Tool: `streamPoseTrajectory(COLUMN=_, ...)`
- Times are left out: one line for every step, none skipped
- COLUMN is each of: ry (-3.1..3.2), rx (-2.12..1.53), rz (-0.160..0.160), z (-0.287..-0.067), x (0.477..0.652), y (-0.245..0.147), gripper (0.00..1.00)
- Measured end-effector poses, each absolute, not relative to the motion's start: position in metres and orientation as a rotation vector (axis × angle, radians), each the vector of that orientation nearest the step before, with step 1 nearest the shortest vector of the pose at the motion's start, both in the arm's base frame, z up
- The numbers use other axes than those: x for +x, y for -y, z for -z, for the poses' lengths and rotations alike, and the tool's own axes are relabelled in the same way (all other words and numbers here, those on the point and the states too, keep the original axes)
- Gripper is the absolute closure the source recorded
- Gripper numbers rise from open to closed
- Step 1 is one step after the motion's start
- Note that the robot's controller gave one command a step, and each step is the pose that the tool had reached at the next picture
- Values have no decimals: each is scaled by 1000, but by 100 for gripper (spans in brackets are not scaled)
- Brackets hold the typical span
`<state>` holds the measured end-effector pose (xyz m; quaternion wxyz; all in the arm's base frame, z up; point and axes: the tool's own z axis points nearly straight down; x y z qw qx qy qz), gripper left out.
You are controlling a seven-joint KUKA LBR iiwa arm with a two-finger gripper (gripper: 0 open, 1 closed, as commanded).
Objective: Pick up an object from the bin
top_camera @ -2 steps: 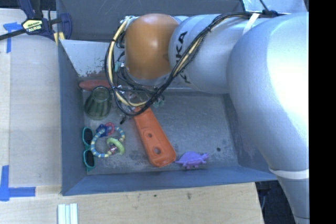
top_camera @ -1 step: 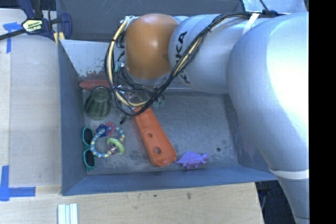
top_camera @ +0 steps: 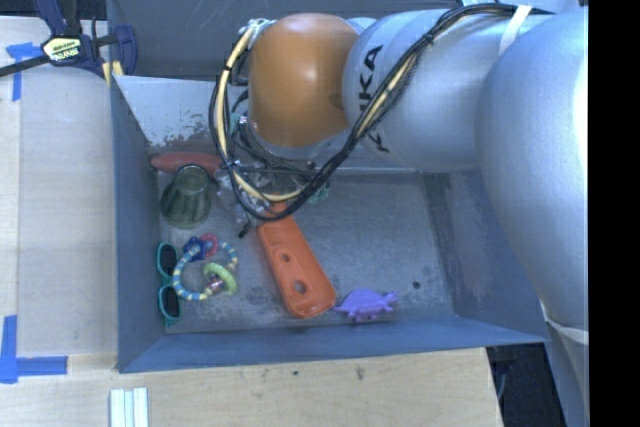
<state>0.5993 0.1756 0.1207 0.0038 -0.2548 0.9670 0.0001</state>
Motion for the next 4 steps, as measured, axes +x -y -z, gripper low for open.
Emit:
streamPoseTrajectory(ry=-2996, rx=-899, rz=0, z=-185, x=601, y=-185, gripper=100)
streamPoseTrajectory(ry=-2970, rx=-945, rz=-3, z=-196, x=575, y=-154, gripper=100)
streamPoseTrajectory(ry=-2964, rx=-1001, rz=9, z=-165, x=568, y=-129, gripper=100)
streamPoseTrajectory(ry=-2852, rx=-1265, rz=0, z=-147, x=562, y=-157, gripper=100)
